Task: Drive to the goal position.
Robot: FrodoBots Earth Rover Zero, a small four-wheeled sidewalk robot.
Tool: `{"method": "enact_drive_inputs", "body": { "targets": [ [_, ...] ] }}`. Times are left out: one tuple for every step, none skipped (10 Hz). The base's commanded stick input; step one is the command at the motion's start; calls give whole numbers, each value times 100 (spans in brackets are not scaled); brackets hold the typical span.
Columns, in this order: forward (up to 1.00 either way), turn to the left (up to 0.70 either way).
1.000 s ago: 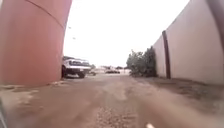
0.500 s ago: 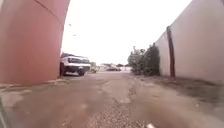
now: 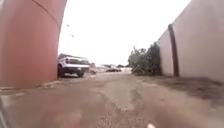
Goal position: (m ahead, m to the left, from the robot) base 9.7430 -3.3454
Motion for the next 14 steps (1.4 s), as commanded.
{"method": "enact_drive_inputs", "body": {
  "targets": [
    [70,0],
    [70,0],
    [70,0],
    [70,0],
    [70,0],
    [70,0],
    [70,-28],
    [70,-28],
    [70,-14],
    [70,0],
    [70,0],
    [70,0],
    [70,0],
    [70,0]
  ]
}}
